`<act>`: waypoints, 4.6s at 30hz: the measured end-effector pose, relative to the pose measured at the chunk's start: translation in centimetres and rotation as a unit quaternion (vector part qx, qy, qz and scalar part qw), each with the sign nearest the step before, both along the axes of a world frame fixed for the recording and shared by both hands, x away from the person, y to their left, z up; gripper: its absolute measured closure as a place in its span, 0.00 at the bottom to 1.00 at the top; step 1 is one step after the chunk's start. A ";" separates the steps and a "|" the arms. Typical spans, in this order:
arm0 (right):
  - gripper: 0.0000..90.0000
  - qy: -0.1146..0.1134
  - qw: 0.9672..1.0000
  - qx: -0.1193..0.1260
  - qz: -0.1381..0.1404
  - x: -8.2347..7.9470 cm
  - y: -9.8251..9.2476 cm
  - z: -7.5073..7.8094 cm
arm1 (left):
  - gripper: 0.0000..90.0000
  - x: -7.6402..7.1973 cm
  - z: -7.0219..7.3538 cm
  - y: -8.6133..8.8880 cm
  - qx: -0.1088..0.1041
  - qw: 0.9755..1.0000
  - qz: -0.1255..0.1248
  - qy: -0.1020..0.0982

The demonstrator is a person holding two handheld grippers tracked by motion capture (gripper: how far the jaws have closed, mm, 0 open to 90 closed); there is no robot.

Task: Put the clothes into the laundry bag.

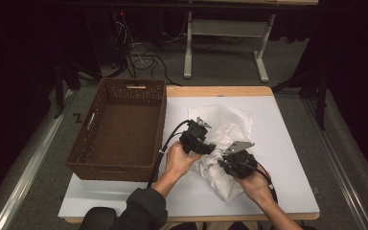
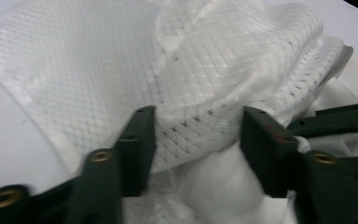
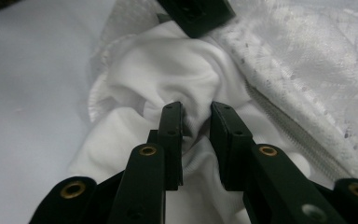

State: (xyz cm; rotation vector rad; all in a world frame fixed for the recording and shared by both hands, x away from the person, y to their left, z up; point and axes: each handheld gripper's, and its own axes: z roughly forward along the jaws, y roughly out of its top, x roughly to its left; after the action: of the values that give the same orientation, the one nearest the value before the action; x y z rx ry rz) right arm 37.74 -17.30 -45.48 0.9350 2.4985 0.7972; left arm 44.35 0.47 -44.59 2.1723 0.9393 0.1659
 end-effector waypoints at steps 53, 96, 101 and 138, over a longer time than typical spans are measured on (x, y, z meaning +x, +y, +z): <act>0.99 -0.054 0.998 -0.002 -0.027 0.6 1.3 -1.1 | 1.00 -2.7 1.2 1.5 -0.026 0.998 -0.047 0.022; 1.00 -0.042 0.997 0.047 -0.035 1.4 0.7 -1.3 | 1.00 -3.7 1.0 1.0 -0.029 0.997 -0.070 0.012; 1.00 -0.045 0.996 0.055 -0.058 2.9 1.0 -1.6 | 1.00 -4.1 1.4 1.1 -0.036 0.996 -0.082 0.017; 0.69 -0.008 0.992 0.027 -0.123 1.4 -8.8 -1.2 | 0.99 -3.5 0.4 1.5 -0.028 0.999 -0.045 0.011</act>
State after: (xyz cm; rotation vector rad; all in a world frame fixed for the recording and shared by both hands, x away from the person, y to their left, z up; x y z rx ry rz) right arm 39.12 -26.14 -46.63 1.2218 2.2988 0.7903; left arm 40.88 1.97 -44.14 2.1638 0.8474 0.0725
